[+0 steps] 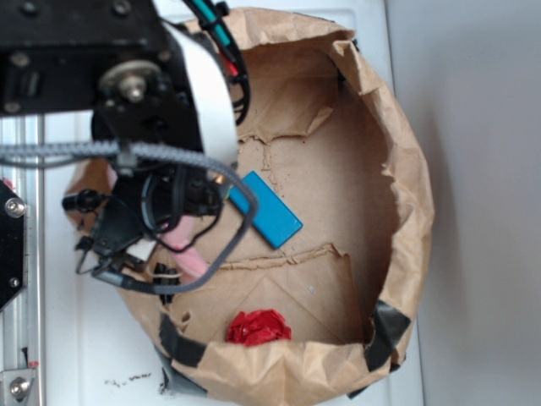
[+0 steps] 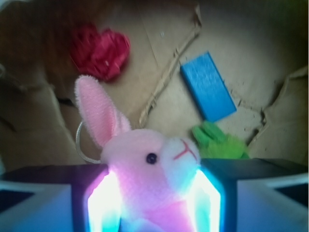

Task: Grab the pink bunny.

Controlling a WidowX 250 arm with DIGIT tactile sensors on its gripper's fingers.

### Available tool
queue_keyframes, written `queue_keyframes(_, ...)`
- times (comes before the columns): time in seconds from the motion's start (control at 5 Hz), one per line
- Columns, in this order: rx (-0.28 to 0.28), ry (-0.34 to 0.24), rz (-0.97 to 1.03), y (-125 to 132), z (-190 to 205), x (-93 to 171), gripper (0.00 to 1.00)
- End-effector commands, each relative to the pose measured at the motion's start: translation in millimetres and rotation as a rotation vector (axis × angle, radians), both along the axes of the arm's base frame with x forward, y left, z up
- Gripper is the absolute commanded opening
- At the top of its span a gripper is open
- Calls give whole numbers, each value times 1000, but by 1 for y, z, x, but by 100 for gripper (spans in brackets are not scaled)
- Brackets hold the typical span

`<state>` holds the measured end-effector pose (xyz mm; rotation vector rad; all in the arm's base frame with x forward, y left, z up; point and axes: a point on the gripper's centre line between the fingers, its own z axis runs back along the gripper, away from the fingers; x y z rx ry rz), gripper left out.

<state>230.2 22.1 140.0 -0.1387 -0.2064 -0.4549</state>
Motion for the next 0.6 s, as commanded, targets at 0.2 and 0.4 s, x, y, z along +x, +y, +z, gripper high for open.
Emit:
queue_keyframes(0.2, 11, -134, 426, 31, 38, 19, 0)
queue_keyframes(0.4, 21, -151, 566, 34, 37, 18, 0)
